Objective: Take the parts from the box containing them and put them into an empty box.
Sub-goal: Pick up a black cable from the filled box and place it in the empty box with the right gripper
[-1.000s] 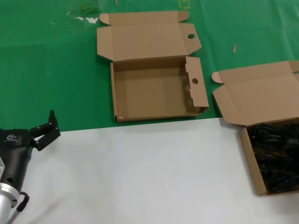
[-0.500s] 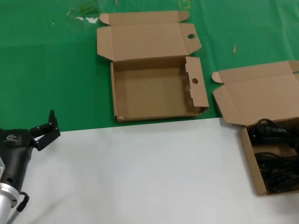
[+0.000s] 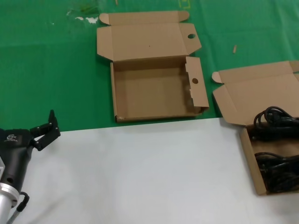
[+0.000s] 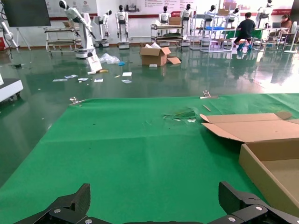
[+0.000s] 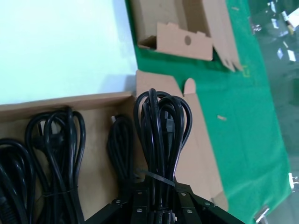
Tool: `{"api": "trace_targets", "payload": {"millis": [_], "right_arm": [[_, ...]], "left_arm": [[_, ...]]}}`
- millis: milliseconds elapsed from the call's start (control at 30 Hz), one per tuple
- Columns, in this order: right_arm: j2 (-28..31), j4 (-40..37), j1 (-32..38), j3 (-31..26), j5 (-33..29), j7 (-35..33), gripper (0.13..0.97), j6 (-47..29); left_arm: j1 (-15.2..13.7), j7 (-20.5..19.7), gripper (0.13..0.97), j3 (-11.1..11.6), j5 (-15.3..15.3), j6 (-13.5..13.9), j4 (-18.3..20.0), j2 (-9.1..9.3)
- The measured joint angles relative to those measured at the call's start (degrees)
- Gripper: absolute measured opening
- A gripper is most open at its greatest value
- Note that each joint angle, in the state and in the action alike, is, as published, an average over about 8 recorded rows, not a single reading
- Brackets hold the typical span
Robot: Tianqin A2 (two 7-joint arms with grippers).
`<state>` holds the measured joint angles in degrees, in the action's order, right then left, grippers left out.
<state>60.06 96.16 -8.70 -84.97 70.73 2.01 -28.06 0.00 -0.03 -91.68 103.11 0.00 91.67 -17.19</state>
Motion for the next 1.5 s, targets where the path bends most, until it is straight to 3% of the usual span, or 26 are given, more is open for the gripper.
{"api": "trace_targets", "payload": {"millis": [267,600,867,1100,1300,1500], "right_arm": [[-1.9,5.5,-0.6,2.3,-1.2,1.7,0.207,-1.1],[-14.4,7.3,16.6,-11.1,-8.7,1.4,0.207,-6.7],[-26.9,0.7,30.7,-21.7,-14.5,-1.9,0.207,-9.8],[-35.0,-9.0,40.1,-27.5,-16.1,-6.1,0.207,-9.6],[-38.9,-16.6,45.2,-30.3,-15.3,-9.9,0.207,-8.3],[-39.5,-18.2,46.1,-30.9,-15.0,-10.9,0.215,-8.0]], "left_arm": [[0.0,0.0,0.966,0.0,0.0,0.0,0.0,0.00],[0.0,0.0,0.966,0.0,0.0,0.0,0.0,0.00],[0.0,0.0,0.966,0.0,0.0,0.0,0.0,0.00],[0.0,0.0,0.966,0.0,0.0,0.0,0.0,0.00],[0.0,0.0,0.966,0.0,0.0,0.0,0.0,0.00],[0.0,0.0,0.966,0.0,0.0,0.0,0.0,0.00]]}}
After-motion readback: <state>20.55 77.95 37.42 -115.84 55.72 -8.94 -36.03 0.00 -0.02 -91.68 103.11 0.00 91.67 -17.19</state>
